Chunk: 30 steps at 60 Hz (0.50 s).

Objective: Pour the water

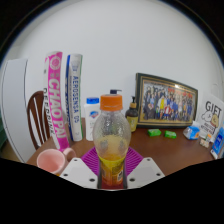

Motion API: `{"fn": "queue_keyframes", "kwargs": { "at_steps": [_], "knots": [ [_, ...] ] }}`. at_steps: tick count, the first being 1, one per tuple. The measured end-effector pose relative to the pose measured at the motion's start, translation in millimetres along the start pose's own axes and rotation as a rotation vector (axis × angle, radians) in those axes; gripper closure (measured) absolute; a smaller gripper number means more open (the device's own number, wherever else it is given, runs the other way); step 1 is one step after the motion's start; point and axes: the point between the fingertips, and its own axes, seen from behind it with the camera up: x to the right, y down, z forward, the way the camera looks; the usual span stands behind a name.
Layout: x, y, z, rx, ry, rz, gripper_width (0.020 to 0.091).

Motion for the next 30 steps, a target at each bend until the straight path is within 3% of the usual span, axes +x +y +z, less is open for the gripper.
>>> {"fn": "queue_keyframes", "kwargs": {
  "at_steps": [9,11,19,28,30],
  "knots": [
    [6.4,45.7,10.9,-0.051,-0.033,0.006,0.0822],
    [7.3,43.0,10.7,-0.018,-0.035,0.011,0.0821],
    [12.7,47.2,5.7,-0.009,-0.037,0.076,0.0794],
    [12.5,52.5,4.4,-0.059,-0.062,0.108,0.0564],
    [11.1,58.8,2.9,-0.098,-0.063,0.117,0.0441]
  ]
}}
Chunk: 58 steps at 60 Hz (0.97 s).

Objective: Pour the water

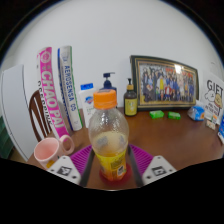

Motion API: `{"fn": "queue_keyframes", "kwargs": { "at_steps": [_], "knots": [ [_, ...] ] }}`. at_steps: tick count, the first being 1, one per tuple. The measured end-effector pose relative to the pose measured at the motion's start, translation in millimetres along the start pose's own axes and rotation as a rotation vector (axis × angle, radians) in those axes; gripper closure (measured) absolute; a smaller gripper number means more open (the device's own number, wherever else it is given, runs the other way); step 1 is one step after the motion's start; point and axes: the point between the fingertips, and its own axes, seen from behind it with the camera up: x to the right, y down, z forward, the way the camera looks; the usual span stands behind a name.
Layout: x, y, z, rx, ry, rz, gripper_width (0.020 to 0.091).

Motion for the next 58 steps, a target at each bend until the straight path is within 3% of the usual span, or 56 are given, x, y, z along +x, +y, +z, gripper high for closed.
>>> {"fn": "queue_keyframes", "kwargs": {
  "at_steps": [3,5,27,40,58],
  "knots": [
    [-1.1,8.8,-5.9,-0.062,0.002,0.023,0.0236],
    [-2.7,9.1,-12.9,-0.084,-0.006,0.038,0.0265],
    [-4.9,-28.1,-167.5,-0.208,0.119,0.037,0.025],
    [-9.6,-39.3,-237.7,-0.2,0.215,0.0,0.0243],
    [-17.9,-27.1,-268.3,-0.19,0.256,0.015,0.0252]
  ]
}}
